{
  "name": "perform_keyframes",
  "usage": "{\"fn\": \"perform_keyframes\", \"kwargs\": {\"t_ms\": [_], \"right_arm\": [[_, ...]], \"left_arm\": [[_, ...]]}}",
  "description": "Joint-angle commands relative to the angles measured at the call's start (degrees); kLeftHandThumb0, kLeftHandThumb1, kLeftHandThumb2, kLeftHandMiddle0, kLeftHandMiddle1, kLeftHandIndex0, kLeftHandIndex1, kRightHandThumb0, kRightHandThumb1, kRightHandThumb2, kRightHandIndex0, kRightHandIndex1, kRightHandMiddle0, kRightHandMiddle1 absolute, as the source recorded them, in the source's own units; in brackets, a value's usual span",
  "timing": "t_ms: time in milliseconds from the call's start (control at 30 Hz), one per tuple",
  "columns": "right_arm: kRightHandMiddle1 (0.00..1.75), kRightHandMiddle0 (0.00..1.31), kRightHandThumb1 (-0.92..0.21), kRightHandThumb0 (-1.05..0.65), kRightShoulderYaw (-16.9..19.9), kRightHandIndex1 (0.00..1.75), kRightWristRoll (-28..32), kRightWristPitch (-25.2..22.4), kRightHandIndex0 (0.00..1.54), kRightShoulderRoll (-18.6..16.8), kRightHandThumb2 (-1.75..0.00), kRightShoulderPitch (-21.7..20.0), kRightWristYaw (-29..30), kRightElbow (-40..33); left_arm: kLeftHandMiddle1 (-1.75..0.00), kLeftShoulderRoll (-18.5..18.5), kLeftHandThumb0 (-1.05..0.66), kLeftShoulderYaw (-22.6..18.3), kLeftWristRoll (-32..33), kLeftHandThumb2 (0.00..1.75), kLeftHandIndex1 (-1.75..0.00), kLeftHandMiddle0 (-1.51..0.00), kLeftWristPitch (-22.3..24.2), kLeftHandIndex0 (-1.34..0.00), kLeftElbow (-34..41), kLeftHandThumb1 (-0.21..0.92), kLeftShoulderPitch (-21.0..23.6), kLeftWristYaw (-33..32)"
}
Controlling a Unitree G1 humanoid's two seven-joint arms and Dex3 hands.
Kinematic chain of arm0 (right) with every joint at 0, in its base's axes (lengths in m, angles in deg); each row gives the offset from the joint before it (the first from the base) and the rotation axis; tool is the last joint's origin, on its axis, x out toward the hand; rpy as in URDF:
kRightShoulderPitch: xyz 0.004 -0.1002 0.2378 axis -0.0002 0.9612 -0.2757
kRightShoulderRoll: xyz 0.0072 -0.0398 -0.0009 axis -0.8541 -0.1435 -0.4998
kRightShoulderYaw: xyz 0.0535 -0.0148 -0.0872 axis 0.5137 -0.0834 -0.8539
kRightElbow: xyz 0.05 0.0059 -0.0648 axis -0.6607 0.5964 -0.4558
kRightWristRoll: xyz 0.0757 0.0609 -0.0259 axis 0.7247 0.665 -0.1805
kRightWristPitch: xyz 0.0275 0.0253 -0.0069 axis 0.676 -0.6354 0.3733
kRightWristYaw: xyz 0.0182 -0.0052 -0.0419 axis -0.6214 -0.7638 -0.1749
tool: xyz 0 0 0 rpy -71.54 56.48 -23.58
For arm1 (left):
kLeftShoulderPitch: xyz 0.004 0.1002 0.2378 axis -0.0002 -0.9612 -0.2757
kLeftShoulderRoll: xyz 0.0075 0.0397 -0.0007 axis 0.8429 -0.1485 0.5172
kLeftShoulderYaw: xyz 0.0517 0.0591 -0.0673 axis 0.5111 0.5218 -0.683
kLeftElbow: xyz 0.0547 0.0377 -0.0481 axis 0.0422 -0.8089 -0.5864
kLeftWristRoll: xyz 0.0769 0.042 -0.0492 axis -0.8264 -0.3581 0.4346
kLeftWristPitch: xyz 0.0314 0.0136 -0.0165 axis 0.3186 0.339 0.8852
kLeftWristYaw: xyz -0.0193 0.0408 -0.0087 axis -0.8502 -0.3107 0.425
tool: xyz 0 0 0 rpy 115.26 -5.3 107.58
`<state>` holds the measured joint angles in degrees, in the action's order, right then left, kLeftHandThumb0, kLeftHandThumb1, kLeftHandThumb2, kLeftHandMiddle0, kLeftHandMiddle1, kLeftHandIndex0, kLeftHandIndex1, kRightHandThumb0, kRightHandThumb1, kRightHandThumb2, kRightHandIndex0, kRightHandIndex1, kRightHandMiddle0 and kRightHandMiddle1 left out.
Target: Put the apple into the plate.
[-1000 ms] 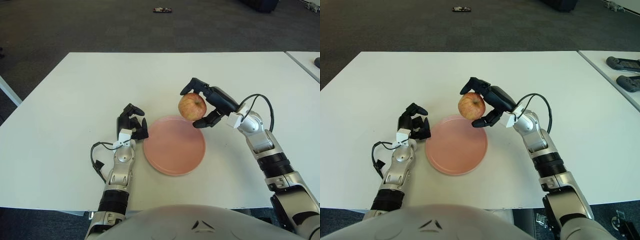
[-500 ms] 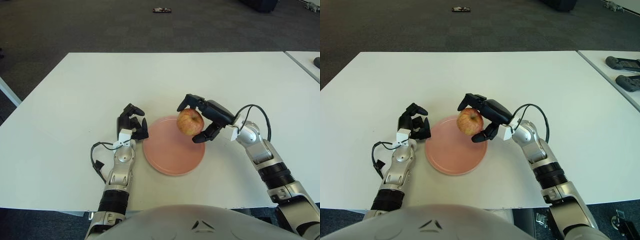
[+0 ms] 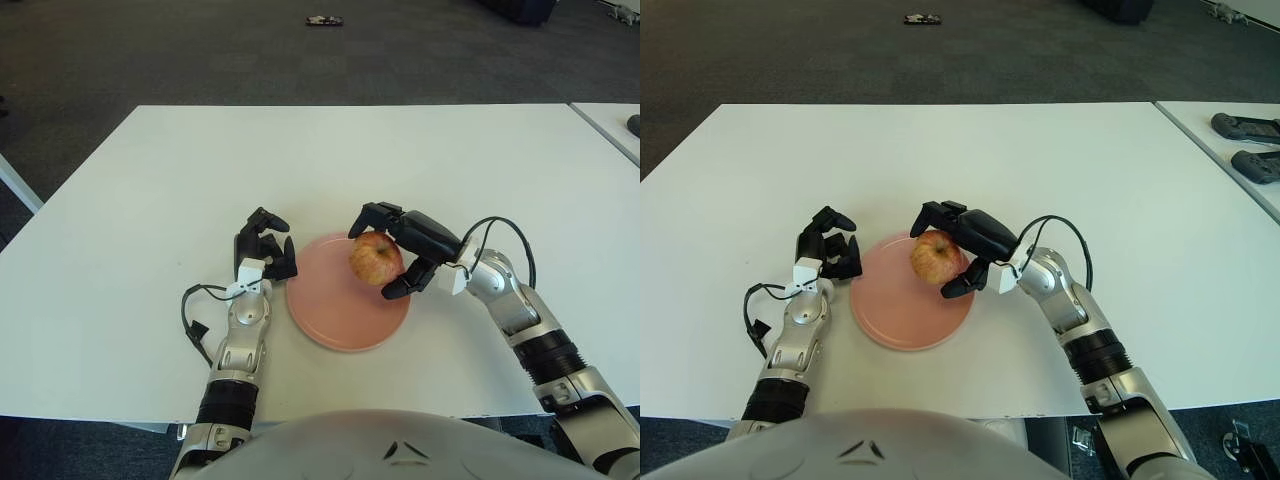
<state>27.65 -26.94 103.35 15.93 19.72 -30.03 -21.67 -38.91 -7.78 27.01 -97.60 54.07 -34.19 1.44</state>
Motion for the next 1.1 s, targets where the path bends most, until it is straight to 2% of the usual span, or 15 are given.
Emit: {"fn": "perform_keyframes", "kwargs": {"t_ms": [0,433,1067], "right_arm": [[1.75,0.56,-0.38,-0.45,-0.3,1.75,-0.4,1.3,1.11,0.0,-1.23,0.0,1.0,0.6],[1.75,0.56,-0.38,-0.46,-1.7,1.75,-2.5,2.5,1.11,0.4,-1.24,1.1,1.2,1.7],[1.75,0.56,-0.38,-0.46,-3.0,1.75,-4.7,4.2,1.08,0.5,-1.23,0.2,2.3,5.2]], "left_arm": [[-1.75,0.0,-0.54,0.0,0.1,1.51,-1.75,-1.21,0.3,-0.74,-0.4,0.16,0.0,-0.3],[-1.75,0.2,-0.53,0.1,0.0,1.49,-1.75,-1.22,0.0,-0.72,-0.5,0.18,0.1,0.0],[-1.75,0.0,-0.53,0.2,-0.3,1.49,-1.75,-1.21,-0.1,-0.72,-0.8,0.18,0.4,-0.8]]}}
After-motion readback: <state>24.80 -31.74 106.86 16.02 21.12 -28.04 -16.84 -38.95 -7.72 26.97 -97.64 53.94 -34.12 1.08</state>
